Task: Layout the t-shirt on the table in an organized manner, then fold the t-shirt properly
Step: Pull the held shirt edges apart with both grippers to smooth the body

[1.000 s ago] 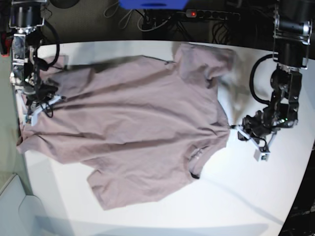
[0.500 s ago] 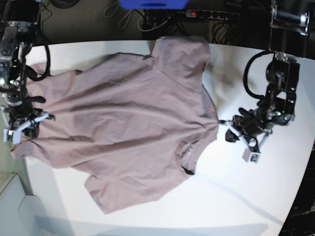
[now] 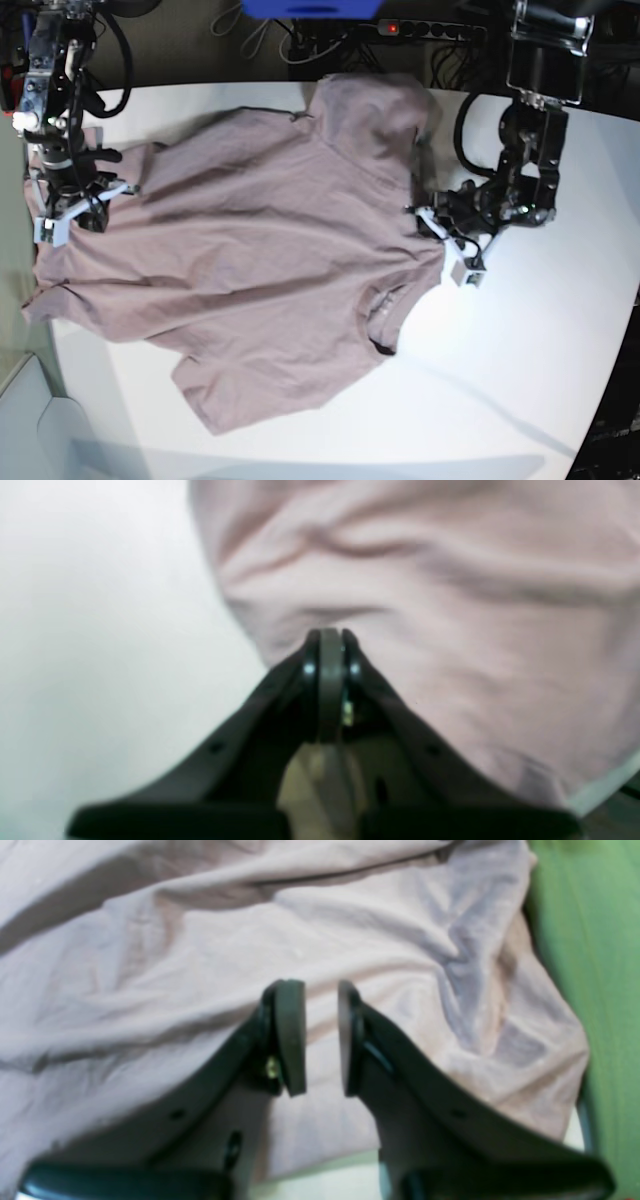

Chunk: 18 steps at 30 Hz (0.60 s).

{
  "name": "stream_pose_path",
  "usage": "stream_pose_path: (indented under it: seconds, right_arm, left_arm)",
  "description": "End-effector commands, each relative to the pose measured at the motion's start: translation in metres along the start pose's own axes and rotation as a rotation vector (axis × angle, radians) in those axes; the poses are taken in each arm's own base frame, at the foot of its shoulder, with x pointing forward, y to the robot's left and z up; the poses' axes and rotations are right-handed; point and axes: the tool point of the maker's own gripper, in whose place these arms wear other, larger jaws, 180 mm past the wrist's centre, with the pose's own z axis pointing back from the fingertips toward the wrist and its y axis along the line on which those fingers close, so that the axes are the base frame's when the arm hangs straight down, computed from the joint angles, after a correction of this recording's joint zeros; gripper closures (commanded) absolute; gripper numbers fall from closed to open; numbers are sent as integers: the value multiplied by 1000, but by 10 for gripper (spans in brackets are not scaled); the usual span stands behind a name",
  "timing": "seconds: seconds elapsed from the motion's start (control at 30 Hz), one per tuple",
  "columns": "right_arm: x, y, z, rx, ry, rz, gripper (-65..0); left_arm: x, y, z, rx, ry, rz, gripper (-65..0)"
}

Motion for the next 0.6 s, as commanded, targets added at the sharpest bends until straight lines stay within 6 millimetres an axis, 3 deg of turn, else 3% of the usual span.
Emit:
stream_pose_path:
  seconds: [0.0,0.23,0.4,0.57]
  right_arm:
    - [16,-2,3,-3,-56,9,-99]
    - [12,-3,4,-5,-47,12,-99]
    - [11,-3,4,-7,-44,13,-99]
    - [1,-5,5,-10,-20,14,-99]
  left_arm:
    - [13,5,1,3,-35,7,-2]
    - [20,52,-7,172,-58,-54,-2]
    - [48,75,13,231,-98,-99,-2]
    - [74,81,44,214,-170,-117,-2]
